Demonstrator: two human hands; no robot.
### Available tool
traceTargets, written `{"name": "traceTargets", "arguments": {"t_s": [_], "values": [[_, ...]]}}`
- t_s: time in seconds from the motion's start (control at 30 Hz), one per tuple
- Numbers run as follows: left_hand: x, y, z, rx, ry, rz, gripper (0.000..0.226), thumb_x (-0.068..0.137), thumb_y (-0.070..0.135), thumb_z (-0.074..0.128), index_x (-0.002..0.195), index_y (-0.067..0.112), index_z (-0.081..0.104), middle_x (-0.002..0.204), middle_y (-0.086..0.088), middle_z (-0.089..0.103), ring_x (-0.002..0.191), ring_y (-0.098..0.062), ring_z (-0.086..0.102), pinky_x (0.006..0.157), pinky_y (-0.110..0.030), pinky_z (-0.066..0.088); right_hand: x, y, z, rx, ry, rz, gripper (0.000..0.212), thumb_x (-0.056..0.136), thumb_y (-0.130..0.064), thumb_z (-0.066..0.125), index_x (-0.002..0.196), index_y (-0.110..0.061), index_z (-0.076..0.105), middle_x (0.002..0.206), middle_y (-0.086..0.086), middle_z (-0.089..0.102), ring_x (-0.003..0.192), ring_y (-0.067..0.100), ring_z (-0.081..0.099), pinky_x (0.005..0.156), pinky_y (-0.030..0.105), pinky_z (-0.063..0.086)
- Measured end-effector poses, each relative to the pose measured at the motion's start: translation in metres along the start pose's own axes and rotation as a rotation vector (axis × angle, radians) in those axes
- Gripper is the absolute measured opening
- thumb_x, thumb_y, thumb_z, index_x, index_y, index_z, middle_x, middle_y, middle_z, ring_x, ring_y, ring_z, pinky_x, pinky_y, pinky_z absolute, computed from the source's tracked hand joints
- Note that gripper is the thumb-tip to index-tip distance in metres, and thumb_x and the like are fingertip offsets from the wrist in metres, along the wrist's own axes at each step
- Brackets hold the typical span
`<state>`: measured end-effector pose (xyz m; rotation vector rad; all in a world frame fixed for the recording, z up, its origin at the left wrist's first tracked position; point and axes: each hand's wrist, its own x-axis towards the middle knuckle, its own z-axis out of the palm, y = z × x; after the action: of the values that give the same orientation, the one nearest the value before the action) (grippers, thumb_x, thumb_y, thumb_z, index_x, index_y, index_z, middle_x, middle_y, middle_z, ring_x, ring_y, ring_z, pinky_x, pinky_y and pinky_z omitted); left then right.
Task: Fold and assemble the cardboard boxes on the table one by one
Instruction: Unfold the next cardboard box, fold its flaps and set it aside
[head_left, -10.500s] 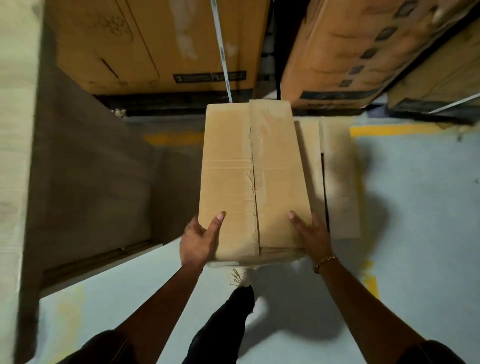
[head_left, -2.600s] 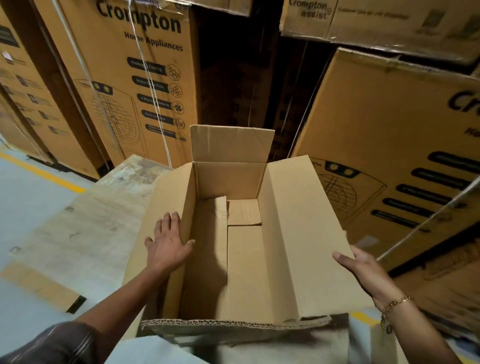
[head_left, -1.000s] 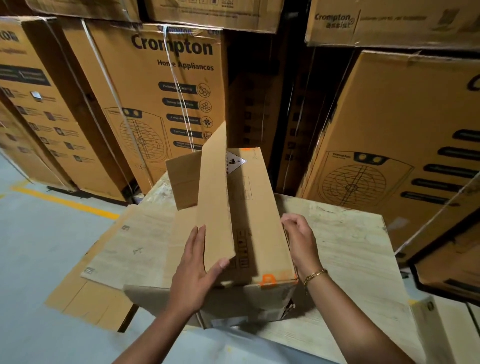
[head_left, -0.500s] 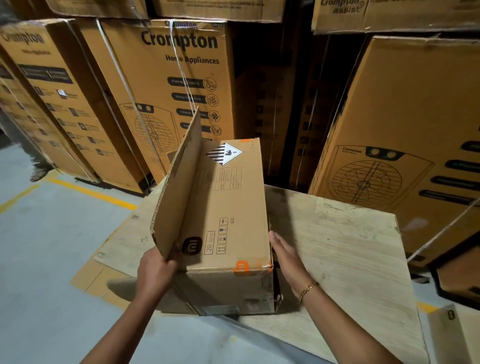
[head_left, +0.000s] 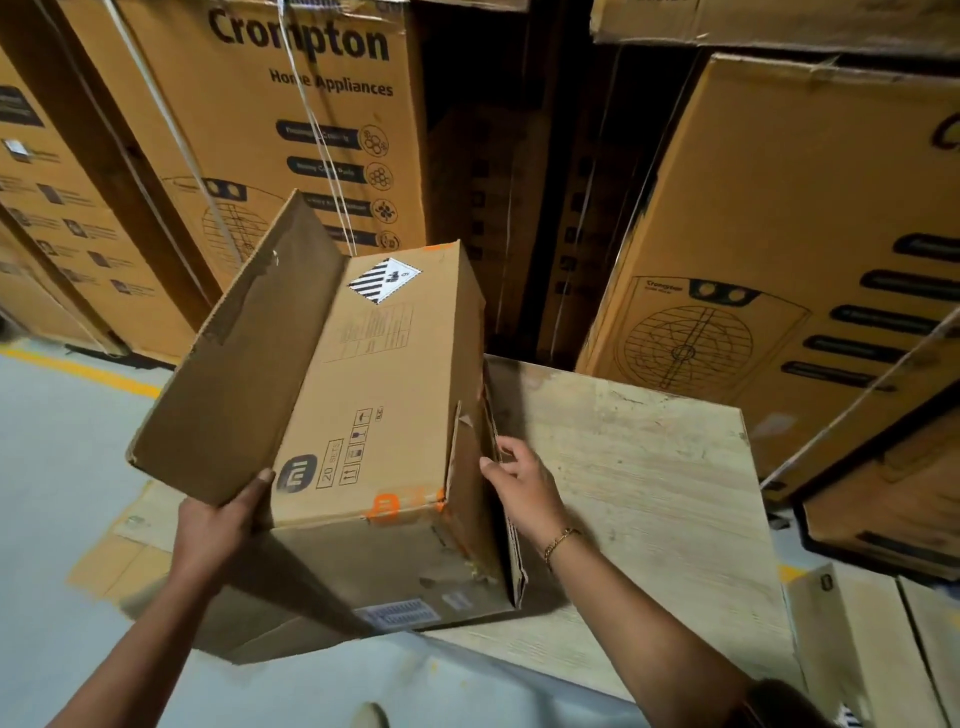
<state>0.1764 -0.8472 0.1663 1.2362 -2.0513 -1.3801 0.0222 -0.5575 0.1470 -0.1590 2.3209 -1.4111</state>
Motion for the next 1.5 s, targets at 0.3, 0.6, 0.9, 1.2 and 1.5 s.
{"name": "traceTargets", "arguments": {"t_s": [0.3, 0.6, 0.9, 1.2, 1.5], "values": [[0.053, -0.024, -0.036, -0.121, -0.117, -0.233, 0.054, 0.091, 0.037, 0.073, 0.120, -0.007, 0.065, 0.115, -0.024, 0.067, 0.093, -0.033, 0.057, 0.079, -0.043, 0.043, 0.041, -0.044, 0.026, -0.477, -0.031, 0.131, 0.067, 0.081, -0.033, 0.055, 0.147, -0.038, 0.042, 0.131, 0.004, 0.064, 0.107, 0.027, 0.064, 0.091, 0.036, 0.054], [0.101, -0.004, -0.032, -0.161, -0.182, -0.188, 0.048, 0.088, 0.034, 0.076, 0.118, -0.002, 0.066, 0.114, -0.022, 0.068, 0.098, -0.037, 0.061, 0.098, -0.054, 0.047, 0.009, -0.112, 0.032, -0.732, 0.358, -0.027, 0.064, 0.089, -0.040, 0.051, 0.151, -0.032, 0.039, 0.149, -0.008, 0.050, 0.117, 0.029, 0.061, 0.089, 0.041, 0.055], [0.151, 0.014, -0.051, 0.681, -0.676, -0.269, 0.087, 0.071, 0.094, 0.023, 0.103, 0.025, 0.064, 0.114, -0.017, 0.070, 0.096, -0.036, 0.067, 0.085, -0.042, 0.055, 0.002, -0.131, 0.073, -0.799, 0.336, 0.030, 0.068, 0.094, -0.040, 0.044, 0.155, -0.020, 0.022, 0.157, 0.000, 0.032, 0.136, 0.025, 0.035, 0.097, 0.040, 0.045], [0.057, 0.146, -0.060, 0.299, -0.256, 1.034, 0.035, 0.099, 0.055, 0.047, 0.092, 0.027, 0.068, 0.093, 0.010, 0.068, 0.089, -0.016, 0.060, 0.073, -0.039, 0.049, -0.005, -0.139, 0.070, -0.772, 0.415, 0.042, 0.068, 0.092, -0.037, 0.048, 0.155, -0.020, 0.029, 0.151, -0.002, 0.039, 0.132, 0.023, 0.043, 0.096, 0.040, 0.046], [0.025, 0.160, 0.038, 1.337, -0.509, 1.521, 0.051, 0.103, 0.043, 0.024, 0.142, 0.021, 0.049, 0.142, -0.006, 0.048, 0.140, -0.029, 0.035, 0.111, -0.055, 0.012, -0.007, -0.128, 0.058, -0.650, 0.420, 0.001, 0.067, 0.084, -0.041, 0.055, 0.148, -0.027, 0.044, 0.148, -0.008, 0.048, 0.124, 0.024, 0.055, 0.091, 0.034, 0.048]]}}
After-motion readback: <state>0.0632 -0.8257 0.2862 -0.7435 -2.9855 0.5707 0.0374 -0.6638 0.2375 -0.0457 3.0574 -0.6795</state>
